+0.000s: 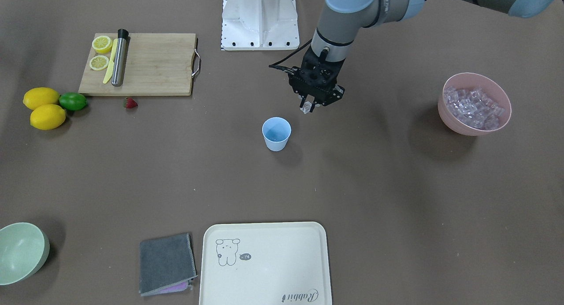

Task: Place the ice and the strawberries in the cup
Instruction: 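Lift the ice cube and drop it into the light-blue cup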

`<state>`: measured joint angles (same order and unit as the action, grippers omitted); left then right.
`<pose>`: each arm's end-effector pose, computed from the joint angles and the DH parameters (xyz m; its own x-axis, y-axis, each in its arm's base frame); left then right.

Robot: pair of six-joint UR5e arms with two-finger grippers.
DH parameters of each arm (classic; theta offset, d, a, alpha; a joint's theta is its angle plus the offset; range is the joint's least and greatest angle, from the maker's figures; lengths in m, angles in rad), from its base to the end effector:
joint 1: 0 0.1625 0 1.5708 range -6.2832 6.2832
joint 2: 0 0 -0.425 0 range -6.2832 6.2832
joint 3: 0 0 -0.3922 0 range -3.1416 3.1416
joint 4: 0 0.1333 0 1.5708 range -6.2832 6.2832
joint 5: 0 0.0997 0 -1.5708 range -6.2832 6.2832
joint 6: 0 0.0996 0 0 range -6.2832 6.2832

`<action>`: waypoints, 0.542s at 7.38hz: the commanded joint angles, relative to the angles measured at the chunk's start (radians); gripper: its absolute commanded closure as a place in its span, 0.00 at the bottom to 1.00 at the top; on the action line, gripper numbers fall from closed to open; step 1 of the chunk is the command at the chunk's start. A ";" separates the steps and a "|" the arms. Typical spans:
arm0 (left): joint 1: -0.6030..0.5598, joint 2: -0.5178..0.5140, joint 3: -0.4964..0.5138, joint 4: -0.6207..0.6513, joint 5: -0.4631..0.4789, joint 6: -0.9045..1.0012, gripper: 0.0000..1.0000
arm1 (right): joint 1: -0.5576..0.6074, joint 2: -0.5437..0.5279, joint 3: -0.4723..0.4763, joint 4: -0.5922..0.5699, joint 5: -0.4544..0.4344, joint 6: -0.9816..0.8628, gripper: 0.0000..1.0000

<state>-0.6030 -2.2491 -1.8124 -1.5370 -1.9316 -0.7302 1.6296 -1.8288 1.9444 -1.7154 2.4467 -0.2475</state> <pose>0.4711 -0.4435 0.1631 0.5750 0.4504 -0.6830 -0.1844 0.8847 0.4282 0.0790 -0.3750 0.5948 0.6328 -0.1864 0.7515 0.0993 0.9821 0.1600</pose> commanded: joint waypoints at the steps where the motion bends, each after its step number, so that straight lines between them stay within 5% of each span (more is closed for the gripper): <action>1: 0.040 -0.099 0.114 -0.005 0.042 -0.040 1.00 | 0.000 -0.001 0.001 0.000 0.000 0.001 0.00; 4: 0.063 -0.124 0.215 -0.099 0.063 -0.049 1.00 | -0.002 -0.001 0.001 0.000 0.000 0.001 0.00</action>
<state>-0.5453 -2.3682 -1.6354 -1.5982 -1.8745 -0.7775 1.6279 -1.8300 1.9451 -1.7150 2.4467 -0.2470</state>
